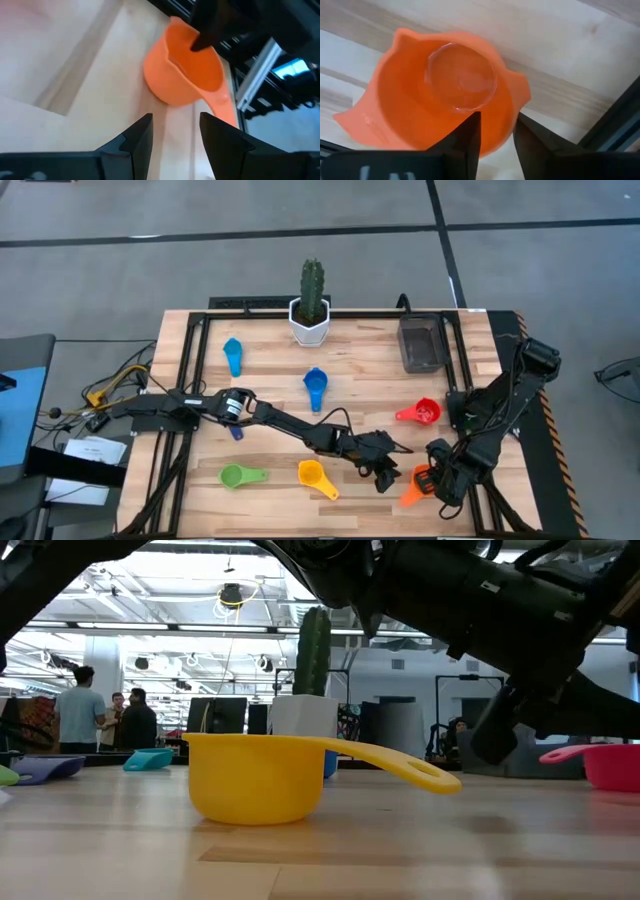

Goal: Nest measuring cups in basket
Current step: Move the orange measuring cup to the center of the table

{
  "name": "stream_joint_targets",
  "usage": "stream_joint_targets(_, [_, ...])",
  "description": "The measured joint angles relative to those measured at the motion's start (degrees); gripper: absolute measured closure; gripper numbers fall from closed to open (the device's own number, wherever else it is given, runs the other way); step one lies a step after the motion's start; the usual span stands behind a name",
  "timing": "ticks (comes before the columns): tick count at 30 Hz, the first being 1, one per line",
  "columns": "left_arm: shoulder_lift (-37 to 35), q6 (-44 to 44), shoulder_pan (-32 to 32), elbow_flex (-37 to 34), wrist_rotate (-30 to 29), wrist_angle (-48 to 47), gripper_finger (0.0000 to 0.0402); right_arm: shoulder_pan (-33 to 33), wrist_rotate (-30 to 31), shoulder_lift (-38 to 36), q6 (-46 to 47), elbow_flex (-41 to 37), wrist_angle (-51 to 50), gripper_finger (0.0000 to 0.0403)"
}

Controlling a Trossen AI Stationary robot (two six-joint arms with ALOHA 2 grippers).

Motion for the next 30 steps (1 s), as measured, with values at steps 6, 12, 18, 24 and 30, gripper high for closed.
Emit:
stream_joint_targets(6, [0.0,-1.4,0.1,0.0,1.3,0.4,0.0251,0.4,0.0,0.0,0.0,0.0,-0.1,0.0283])
stream_joint_targets(12, [0.0,-1.4,0.1,0.0,1.3,0.6,0.0251,0.4,0.1,0.0,0.1,0.0,-0.3,0.0266])
stream_joint_targets(18, [-0.1,-1.4,0.1,0.0,1.5,0.6,0.0251,0.7,0.2,0.0,0.1,0.0,-1.3,0.0237])
stream_joint_targets(24, [-0.1,-2.9,0.1,0.0,-0.3,5.0,0.0251,1.7,0.1,0.0,0.9,0.0,-1.8,0.0197])
stream_joint_targets(30, [-0.2,-0.7,0.4,0.0,-4.3,5.7,0.0251,2.3,0.1,-1.3,1.0,0.0,-1.9,0.0173])
